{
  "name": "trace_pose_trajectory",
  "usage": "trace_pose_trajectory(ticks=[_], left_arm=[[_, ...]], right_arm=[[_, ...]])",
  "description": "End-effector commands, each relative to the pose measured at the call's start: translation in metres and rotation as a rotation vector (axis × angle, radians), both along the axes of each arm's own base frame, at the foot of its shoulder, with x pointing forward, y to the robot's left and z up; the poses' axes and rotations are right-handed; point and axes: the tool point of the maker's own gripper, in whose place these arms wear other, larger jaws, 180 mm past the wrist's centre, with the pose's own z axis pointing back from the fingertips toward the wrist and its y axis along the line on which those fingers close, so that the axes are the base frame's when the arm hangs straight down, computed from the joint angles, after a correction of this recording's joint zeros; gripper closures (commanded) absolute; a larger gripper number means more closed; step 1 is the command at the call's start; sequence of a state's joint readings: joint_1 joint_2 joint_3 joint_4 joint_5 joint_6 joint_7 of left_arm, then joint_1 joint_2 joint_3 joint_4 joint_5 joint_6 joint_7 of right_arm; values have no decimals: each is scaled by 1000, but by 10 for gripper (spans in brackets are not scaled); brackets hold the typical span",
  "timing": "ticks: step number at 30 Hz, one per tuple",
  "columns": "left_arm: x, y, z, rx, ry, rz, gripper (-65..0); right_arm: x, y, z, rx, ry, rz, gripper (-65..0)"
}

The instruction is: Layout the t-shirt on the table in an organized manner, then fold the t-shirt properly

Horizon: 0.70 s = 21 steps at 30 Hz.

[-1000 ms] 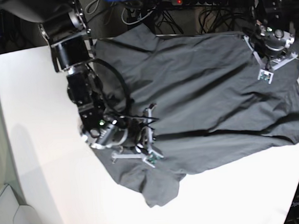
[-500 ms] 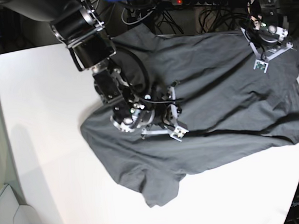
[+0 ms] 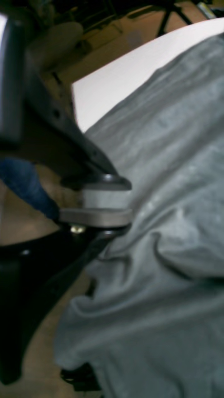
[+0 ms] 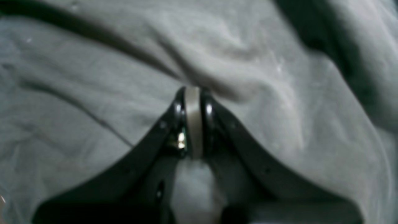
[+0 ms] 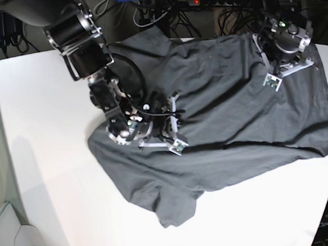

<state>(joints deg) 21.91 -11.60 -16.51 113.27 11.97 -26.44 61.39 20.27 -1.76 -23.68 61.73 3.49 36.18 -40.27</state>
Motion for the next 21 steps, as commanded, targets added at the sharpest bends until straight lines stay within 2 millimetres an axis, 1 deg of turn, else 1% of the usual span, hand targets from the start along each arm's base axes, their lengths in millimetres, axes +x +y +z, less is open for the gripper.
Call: trace_pose_trajectory(ticks=[1, 3, 4, 5, 7, 8, 9, 12, 14, 18, 19, 21], left_arm=[[6, 4, 10, 22, -34, 1, -107], [11, 8, 15, 29, -51, 7, -107], [17, 14, 21, 35, -71, 22, -107], [22, 20, 25, 40, -90, 43, -107], [37, 38, 42, 57, -152, 93, -108], [45, 46, 47, 60, -174, 119, -108], [50, 54, 47, 58, -180, 146, -108], [61, 71, 38, 44, -165, 201, -108], [66, 75, 24, 23, -136, 215, -108], [69, 78, -6, -24, -58, 252, -107], [69, 79, -12, -35, -53, 255, -107], [69, 80, -21, -49, -49, 253, -107]], right_arm=[[10, -3, 8, -17, -28, 0, 0], [10, -3, 8, -18, -28, 0, 0], [9, -3, 7, -16, -27, -1, 0], [9, -3, 7, -13, -27, -1, 0], [8, -3, 6, -14, -24, -1, 0], [7, -3, 5, -15, -21, -1, 0], [7, -3, 5, -16, -20, -1, 0], [7, -3, 4, -15, -18, -3, 0], [7, -11, 2, -28, -18, -7, 0], [8, -14, 1, -34, -18, -9, 0], [8, -14, 1, -35, -17, -9, 0], [8, -20, -1, -47, -17, -13, 0]])
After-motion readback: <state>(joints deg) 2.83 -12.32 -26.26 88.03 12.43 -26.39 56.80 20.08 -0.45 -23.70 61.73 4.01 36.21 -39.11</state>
